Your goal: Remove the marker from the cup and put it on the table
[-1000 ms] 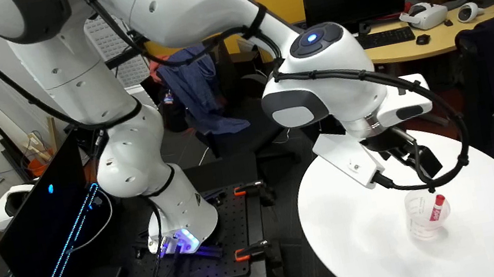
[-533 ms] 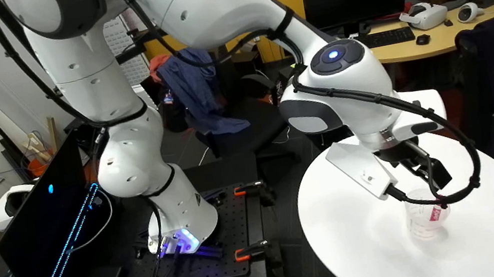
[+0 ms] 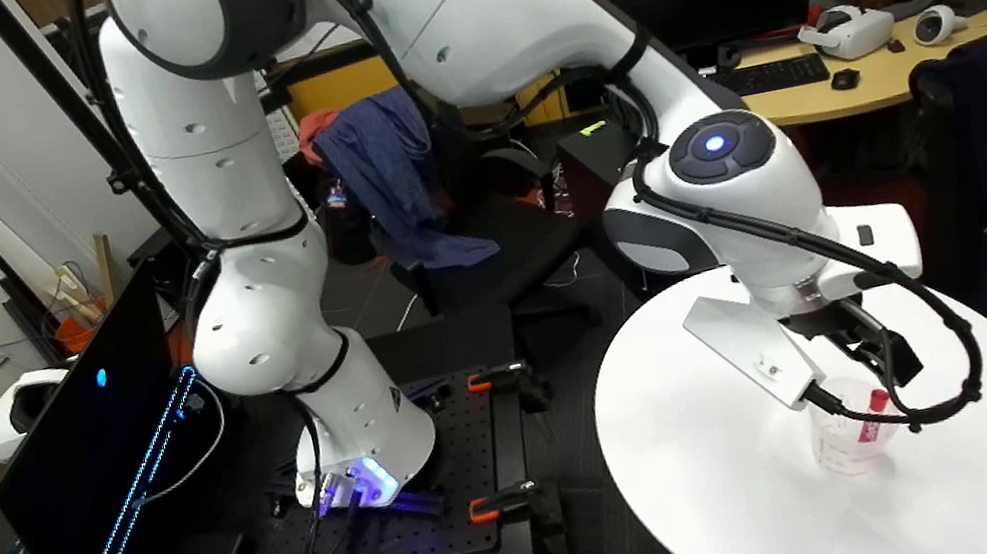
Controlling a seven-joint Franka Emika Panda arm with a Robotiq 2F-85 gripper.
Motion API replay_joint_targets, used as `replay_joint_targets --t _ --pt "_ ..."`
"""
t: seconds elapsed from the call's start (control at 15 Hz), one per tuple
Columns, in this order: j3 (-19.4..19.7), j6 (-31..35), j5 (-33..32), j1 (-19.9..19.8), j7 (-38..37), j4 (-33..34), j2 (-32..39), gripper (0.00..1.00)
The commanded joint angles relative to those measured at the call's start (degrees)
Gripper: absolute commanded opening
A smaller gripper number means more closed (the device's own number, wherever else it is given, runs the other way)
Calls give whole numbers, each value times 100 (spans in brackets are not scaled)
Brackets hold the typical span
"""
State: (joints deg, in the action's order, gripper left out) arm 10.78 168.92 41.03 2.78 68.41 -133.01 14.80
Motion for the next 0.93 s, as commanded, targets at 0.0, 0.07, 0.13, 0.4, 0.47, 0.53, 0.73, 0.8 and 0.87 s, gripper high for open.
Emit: replay_joint_targets --t 0.0,0.07,0.13,0.4,0.47,0.53,0.73,0.8,0.87 --pt "-210 270 319 -162 269 332 465 98" --pt "-230 302 317 -181 253 357 525 93" --pt "-268 329 316 -219 259 392 598 93" --pt "-354 486 283 -280 219 419 740 85" --pt "-385 505 283 -301 219 430 768 83" --pt "-424 533 286 -319 218 424 780 81" --pt "-539 560 277 -374 218 425 817 73" --pt "-577 557 267 -395 217 432 834 72" --pt "-615 550 259 -418 211 437 849 70"
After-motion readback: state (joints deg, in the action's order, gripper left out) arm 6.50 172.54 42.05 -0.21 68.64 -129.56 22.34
